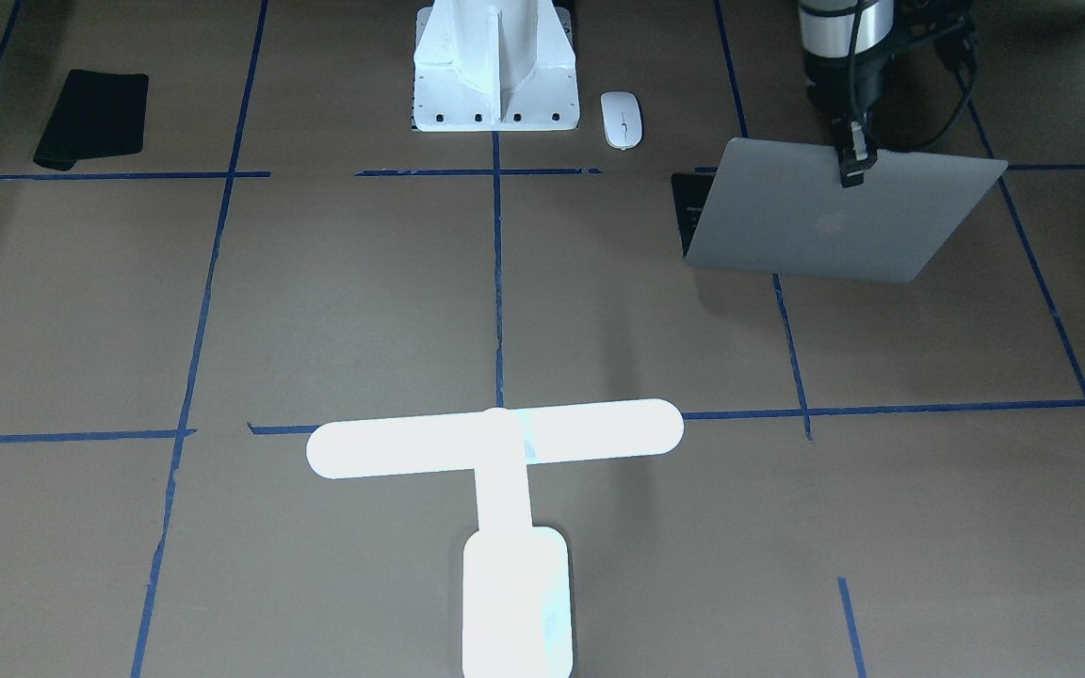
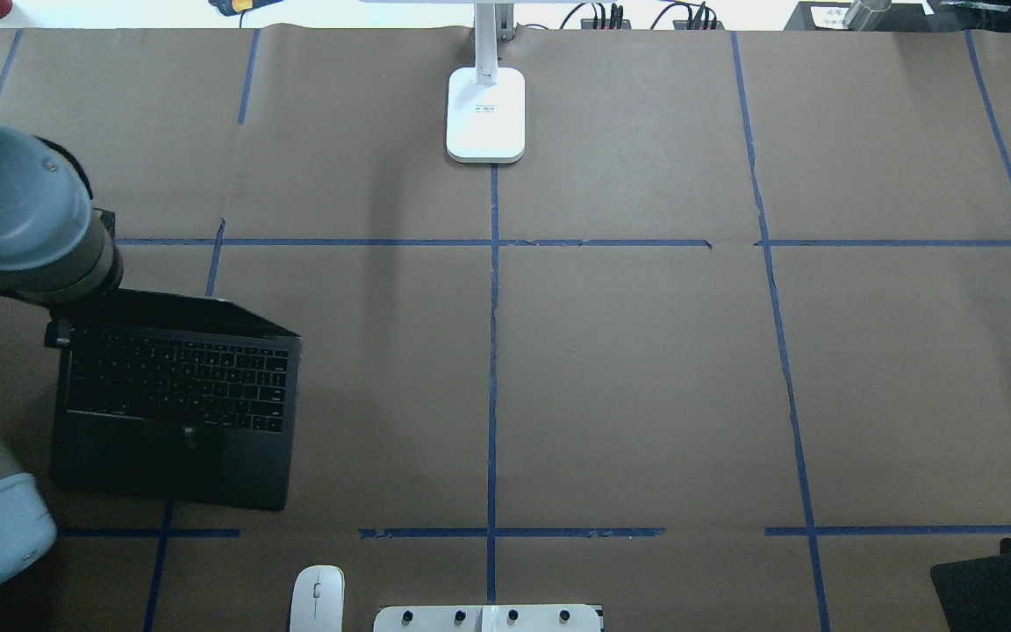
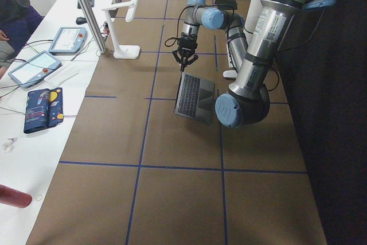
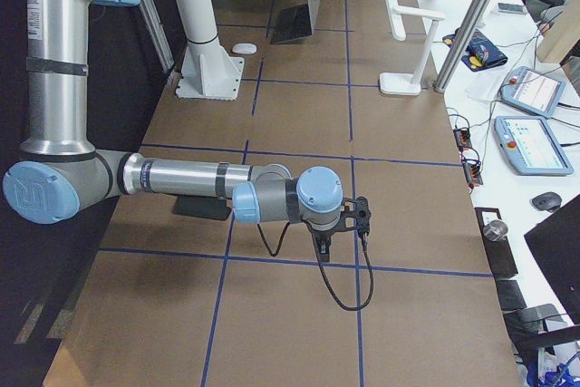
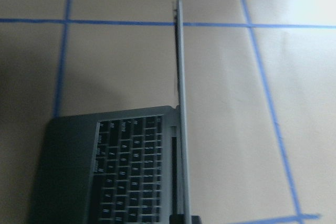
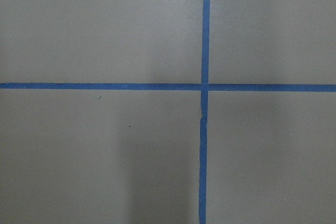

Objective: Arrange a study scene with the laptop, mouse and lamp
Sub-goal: 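Move the laptop with the left gripper in front of the white lamp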

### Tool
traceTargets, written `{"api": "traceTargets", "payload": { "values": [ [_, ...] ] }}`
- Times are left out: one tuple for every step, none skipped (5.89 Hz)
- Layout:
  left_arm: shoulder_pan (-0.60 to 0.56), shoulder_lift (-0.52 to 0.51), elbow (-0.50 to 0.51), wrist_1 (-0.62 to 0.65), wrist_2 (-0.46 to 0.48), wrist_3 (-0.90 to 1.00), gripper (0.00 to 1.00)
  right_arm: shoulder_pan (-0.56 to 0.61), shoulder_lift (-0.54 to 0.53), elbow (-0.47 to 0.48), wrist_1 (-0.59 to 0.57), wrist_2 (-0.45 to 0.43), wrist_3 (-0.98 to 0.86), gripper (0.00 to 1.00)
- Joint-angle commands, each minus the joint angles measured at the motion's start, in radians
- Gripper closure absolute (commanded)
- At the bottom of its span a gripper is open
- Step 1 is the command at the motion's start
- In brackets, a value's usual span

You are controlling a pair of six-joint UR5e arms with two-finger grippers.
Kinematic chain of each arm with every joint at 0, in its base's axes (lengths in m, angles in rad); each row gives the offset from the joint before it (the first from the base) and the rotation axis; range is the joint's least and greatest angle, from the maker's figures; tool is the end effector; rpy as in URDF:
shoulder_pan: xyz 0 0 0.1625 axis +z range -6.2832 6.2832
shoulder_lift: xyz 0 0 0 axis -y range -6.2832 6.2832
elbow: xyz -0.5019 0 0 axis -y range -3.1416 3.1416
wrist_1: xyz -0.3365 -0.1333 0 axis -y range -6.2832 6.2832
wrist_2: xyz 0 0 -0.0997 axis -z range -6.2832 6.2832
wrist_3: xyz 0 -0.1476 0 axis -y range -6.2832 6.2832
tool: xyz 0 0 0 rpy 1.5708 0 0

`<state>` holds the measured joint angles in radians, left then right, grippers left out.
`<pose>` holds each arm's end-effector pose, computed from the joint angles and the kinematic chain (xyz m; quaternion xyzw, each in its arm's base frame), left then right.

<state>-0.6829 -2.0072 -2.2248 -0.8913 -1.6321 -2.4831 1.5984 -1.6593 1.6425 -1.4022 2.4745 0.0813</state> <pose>0.3233 -0.4232 0.4142 -0.0531 0.1991 -0.6959 0.6879 0.0285 -0.4038 0.7433 0.0565 -0.4370 0.0158 0.8975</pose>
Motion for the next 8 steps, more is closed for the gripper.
{"api": "traceTargets", "payload": {
  "values": [
    [-0.014, -0.179, 0.176, -0.004, -0.002, 0.01, 1.0, 0.0, 0.001, -0.003, -0.001, 0.0, 0.0, 0.0],
    [-0.014, -0.299, 0.297, -0.009, -0.006, 0.007, 1.0, 0.0, 0.003, -0.007, -0.001, 0.0, 0.0, 0.0],
    [-0.014, -0.386, 0.368, -0.015, -0.008, -0.002, 1.0, 0.0, 0.004, -0.009, -0.001, 0.0, 0.0, 0.0],
    [-0.007, -0.494, 0.498, -0.058, -0.047, -0.016, 1.0, 0.0, 0.007, -0.016, -0.001, 0.0, 0.0, 0.0],
    [-0.001, -0.656, 0.724, -0.114, -0.057, -0.083, 1.0, 0.0, 0.007, -0.021, -0.001, 0.0, 0.0, 0.0],
    [0.005, -0.738, 0.842, -0.176, -0.058, -0.129, 1.0, 0.0, 0.009, -0.023, -0.001, 0.0, 0.0, 0.0],
    [0.019, -0.78, 0.938, -0.243, -0.063, -0.146, 1.0, 0.0, 0.009, -0.023, -0.001, 0.0, 0.0, 0.0],
    [0.025, -0.789, 0.988, -0.303, -0.067, -0.183, 1.0, 0.0, 0.007, -0.023, 0.0, 0.0, 0.002, 0.0]
  ]
}}
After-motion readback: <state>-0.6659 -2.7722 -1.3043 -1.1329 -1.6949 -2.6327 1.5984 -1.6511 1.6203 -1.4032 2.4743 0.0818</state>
